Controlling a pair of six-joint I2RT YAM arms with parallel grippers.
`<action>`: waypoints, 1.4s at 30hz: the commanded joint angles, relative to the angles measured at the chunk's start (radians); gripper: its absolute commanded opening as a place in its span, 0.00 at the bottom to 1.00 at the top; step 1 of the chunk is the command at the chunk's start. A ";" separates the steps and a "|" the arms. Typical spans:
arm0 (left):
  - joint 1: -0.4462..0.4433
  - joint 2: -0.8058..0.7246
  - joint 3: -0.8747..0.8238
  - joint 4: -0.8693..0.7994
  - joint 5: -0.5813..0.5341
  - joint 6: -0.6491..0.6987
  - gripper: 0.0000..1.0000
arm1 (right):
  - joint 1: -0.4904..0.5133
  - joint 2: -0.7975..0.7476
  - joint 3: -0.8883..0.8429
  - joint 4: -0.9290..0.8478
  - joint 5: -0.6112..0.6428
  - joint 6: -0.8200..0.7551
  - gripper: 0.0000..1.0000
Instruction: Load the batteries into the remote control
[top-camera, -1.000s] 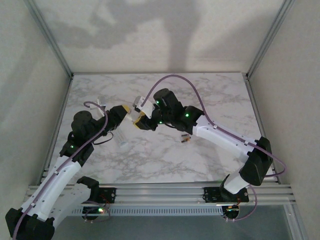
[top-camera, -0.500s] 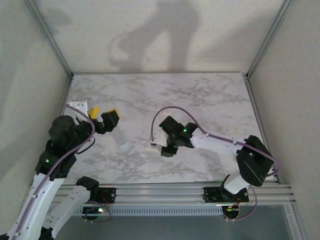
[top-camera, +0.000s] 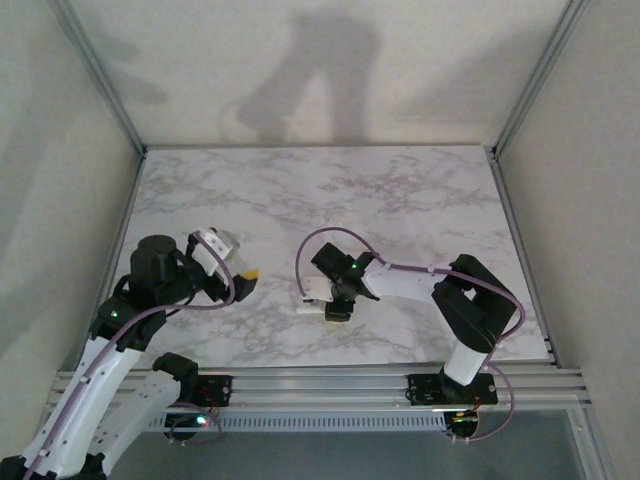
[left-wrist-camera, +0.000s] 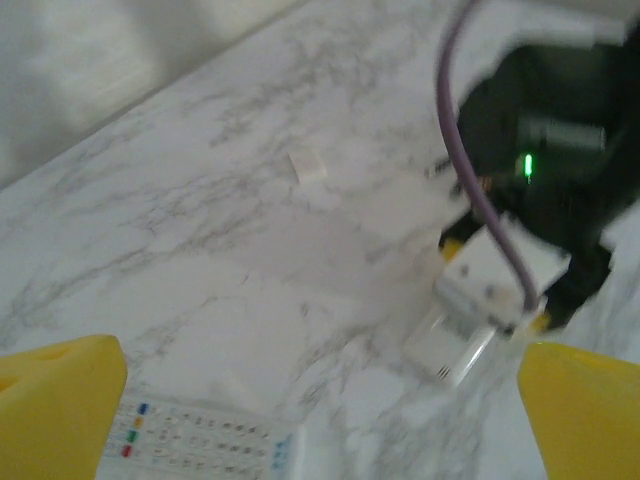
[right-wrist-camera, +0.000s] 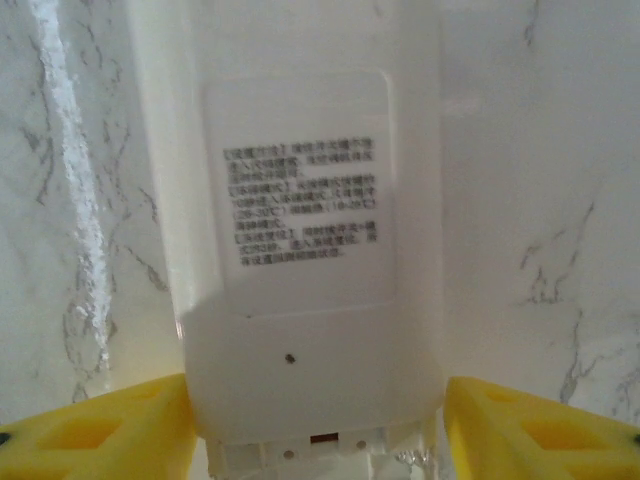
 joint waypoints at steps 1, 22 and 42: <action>-0.024 0.020 -0.039 -0.058 0.053 0.375 1.00 | -0.021 -0.045 -0.054 0.020 0.080 -0.022 0.70; -0.524 0.603 -0.083 0.626 -0.511 -0.614 0.95 | -0.384 -0.564 -0.060 -0.259 0.002 1.246 0.78; -0.446 0.698 -0.324 0.978 -0.358 -0.929 0.78 | -0.388 0.004 0.168 -0.224 0.114 0.736 0.53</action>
